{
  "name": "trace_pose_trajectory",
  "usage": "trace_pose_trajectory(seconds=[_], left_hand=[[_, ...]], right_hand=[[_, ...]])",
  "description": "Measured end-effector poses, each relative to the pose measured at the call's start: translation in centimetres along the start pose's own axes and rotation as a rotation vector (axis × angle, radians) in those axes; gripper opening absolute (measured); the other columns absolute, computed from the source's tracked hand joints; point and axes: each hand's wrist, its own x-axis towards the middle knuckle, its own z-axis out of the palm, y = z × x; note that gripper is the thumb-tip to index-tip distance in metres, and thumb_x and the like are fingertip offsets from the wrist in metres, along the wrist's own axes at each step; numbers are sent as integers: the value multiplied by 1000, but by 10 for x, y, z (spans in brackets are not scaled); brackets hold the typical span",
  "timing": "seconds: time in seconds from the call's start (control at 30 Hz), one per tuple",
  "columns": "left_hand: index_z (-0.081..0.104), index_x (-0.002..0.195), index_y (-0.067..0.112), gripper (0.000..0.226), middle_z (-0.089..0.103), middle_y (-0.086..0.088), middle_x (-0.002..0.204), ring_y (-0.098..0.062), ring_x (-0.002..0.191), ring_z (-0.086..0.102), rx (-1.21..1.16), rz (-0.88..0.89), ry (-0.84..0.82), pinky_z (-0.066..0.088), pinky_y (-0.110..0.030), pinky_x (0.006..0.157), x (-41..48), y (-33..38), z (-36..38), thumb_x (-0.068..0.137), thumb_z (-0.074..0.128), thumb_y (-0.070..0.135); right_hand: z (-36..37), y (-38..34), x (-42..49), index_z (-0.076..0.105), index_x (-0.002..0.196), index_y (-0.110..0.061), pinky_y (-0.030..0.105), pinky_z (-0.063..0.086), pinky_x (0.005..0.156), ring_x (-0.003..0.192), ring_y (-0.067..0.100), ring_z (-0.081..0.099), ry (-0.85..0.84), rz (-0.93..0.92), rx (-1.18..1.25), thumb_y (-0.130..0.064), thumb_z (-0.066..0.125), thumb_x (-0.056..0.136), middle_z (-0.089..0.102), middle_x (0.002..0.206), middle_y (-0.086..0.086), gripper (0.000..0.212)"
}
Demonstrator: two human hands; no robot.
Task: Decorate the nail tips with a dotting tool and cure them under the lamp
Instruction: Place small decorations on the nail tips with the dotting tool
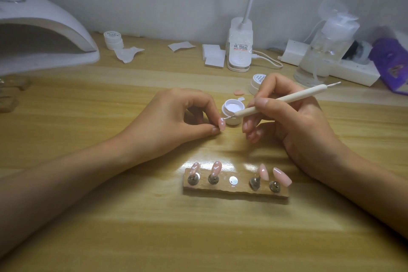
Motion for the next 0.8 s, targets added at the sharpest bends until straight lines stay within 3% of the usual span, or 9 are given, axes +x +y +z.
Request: trace_pose_trajectory(seconds=[0.5,0.8], left_hand=[[71,74,29,18,67,20,72,-1,67,62,21,2,0,43,-12,65,0,0,0,79,79,14],[71,74,29,17,68,18,73,-1,67,63,15,-1,2,44,-12,66,0,0,0,79,79,15]], right_hand=[[1,0,0,53,68,-14,22,49,48,50,20,60,-7,76,-68,-10,56,83,63,57,11,15],[1,0,1,56,66,-18,22,49,48,50,21,60,-12,81,-78,-11,57,83,64,58,11,19]])
